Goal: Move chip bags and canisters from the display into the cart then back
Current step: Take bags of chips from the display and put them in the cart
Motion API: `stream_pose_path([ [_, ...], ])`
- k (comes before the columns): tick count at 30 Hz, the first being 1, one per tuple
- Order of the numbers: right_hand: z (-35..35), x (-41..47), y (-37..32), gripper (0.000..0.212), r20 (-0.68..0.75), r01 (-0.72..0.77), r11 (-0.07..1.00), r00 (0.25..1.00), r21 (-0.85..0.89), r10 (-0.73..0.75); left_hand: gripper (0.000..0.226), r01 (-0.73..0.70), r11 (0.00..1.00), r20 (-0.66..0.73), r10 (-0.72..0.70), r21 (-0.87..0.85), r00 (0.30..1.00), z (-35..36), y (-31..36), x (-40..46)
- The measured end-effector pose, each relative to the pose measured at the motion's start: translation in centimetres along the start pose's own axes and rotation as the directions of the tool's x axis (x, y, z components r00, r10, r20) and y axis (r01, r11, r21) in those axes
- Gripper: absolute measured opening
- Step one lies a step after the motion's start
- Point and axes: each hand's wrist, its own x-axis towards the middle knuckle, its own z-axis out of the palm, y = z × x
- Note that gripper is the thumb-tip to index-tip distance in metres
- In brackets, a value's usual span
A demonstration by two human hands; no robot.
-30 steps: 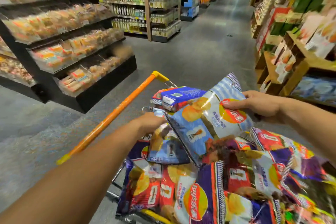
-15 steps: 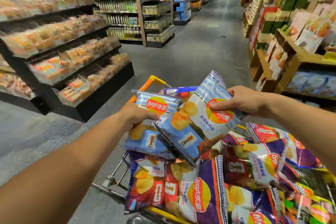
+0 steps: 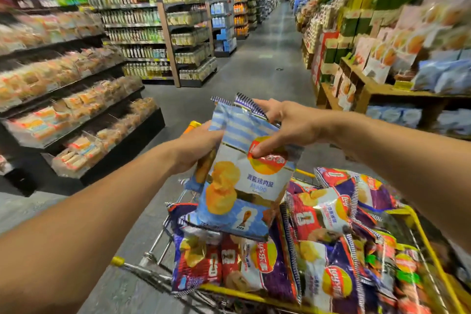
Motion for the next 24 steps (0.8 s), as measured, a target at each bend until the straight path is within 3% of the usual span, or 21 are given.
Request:
stream_pose_path([
  [2,-1.3,-2.1,-0.2,0.071,0.013,-0.126,0.992,0.992,0.026,0.125,0.026,0.002,1.0,0.082,0.0,-0.031,0.997,2.2,2.0,0.3],
  [4,-3.0,-4.9,0.5,0.063,0.013,-0.266,0.962,0.964,0.059,0.266,0.05,0.045,0.983,0.199,-0.009,-0.177,0.98,4.9,3.8,0.9],
  [7,-5.0,-8.0,1.7,0.053,-0.047,-0.335,0.942,0.941,0.001,0.334,0.083,0.061,0.957,0.35,0.044,-0.285,0.936,7.6,5.2,1.6],
  [10,-7.0,-12.0,3.7,0.051,-0.118,-0.394,0.918,0.91,0.047,0.397,0.086,0.036,0.951,0.434,0.106,-0.307,0.895,11.4,6.2,3.5],
  [13,-8.8,-17.7,6.4,0.059,-0.207,-0.504,0.859,0.835,0.09,0.511,0.086,0.019,0.969,0.633,0.145,-0.245,0.76,17.2,7.5,4.9],
  [17,-10.7,-24.9,10.1,0.09,-0.338,-0.621,0.778,0.716,0.09,0.611,0.108,-0.09,0.988,0.732,0.156,-0.129,0.663,24.7,8.0,6.1],
  [20,-11.4,-30.8,12.4,0.074,-0.381,-0.702,0.705,0.629,0.096,0.678,0.127,-0.193,0.981,0.803,0.128,-0.017,0.581,31.2,9.1,5.9],
  [24,-11.8,-39.0,14.9,0.064,-0.41,-0.808,0.57,0.474,0.148,0.779,0.116,-0.263,0.964,0.852,0.097,0.049,0.514,40.0,10.2,6.0],
])
